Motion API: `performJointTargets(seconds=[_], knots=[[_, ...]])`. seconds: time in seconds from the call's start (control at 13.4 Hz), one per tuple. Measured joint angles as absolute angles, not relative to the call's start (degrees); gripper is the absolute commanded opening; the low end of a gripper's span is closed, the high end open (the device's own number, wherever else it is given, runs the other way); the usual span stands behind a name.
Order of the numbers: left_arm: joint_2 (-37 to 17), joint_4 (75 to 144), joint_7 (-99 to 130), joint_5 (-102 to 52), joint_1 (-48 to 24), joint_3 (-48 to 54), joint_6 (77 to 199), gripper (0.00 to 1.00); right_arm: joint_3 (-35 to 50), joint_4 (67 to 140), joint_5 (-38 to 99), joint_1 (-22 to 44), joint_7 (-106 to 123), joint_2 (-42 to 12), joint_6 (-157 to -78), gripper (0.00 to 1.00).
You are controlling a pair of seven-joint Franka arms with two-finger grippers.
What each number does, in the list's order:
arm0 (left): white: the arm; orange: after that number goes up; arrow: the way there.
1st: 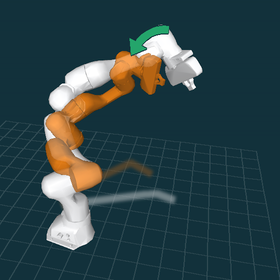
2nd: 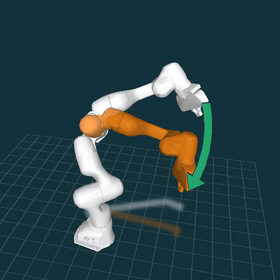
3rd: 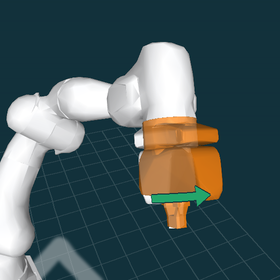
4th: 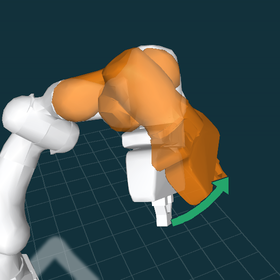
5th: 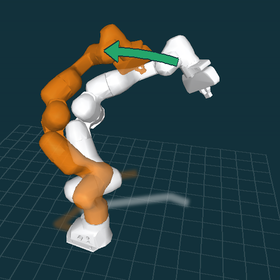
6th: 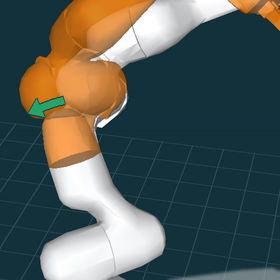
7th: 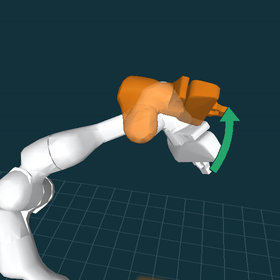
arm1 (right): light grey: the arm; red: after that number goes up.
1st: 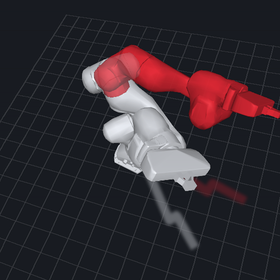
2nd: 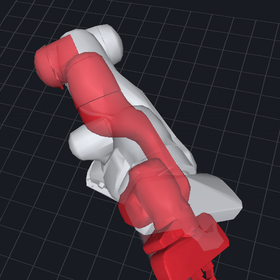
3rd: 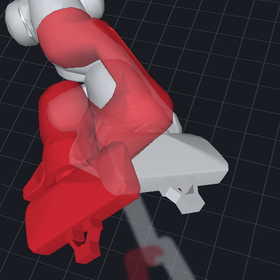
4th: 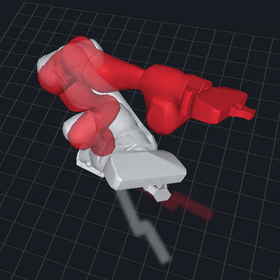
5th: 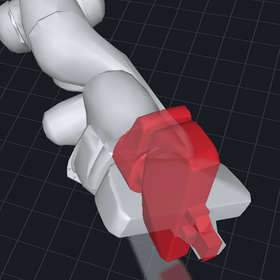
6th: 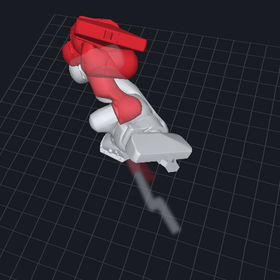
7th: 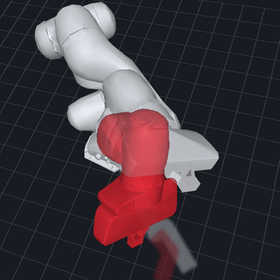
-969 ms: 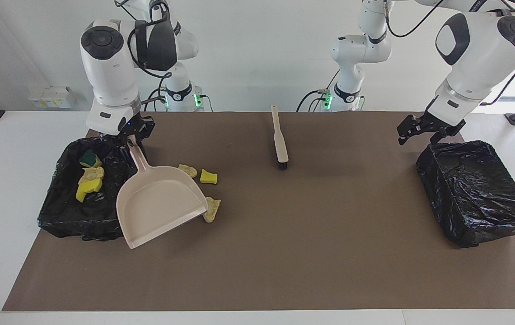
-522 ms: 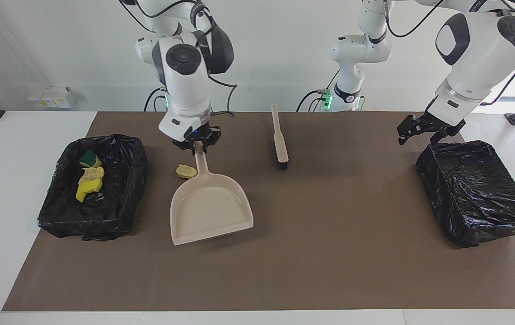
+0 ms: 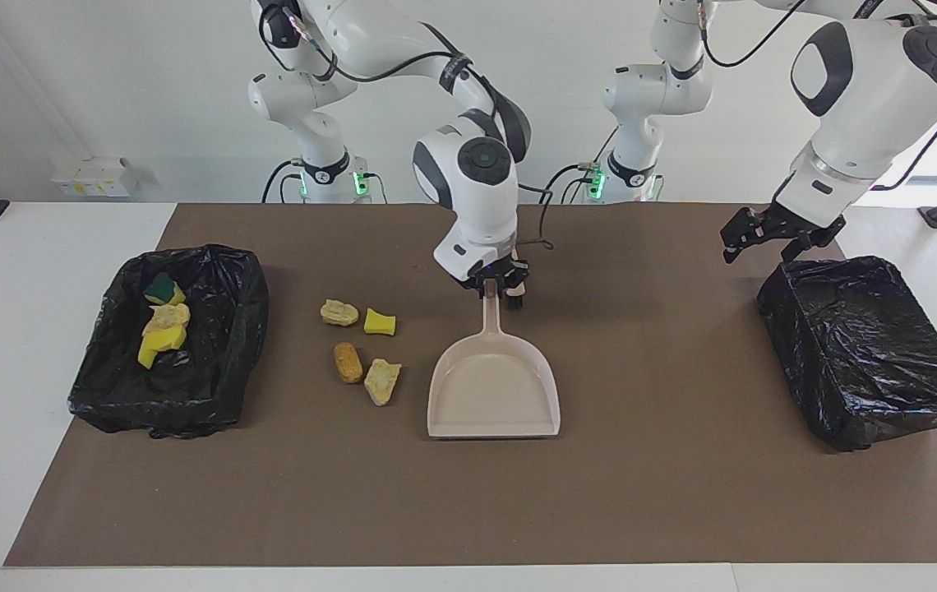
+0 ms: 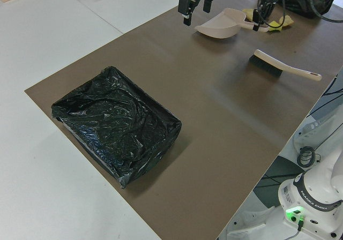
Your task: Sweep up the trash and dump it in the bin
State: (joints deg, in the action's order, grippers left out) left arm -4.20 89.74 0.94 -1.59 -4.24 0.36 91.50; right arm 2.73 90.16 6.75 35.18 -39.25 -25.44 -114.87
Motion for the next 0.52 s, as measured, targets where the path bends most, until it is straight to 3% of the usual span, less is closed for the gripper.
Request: performJointTargets(seconds=[0.3, 0.52], knots=[[-3.41, 89.66, 0.96, -1.59, -4.09, 0.15, 91.33, 1.00, 2.57, 88.83, 7.50, 36.33, -41.26, -28.30, -119.04, 0.00], [-3.52, 89.83, 0.92, -1.65, -4.18, 0.36, 93.17, 1.00, 2.48, 89.10, 7.81, 36.21, -39.23, -28.70, -120.57, 0.11]])
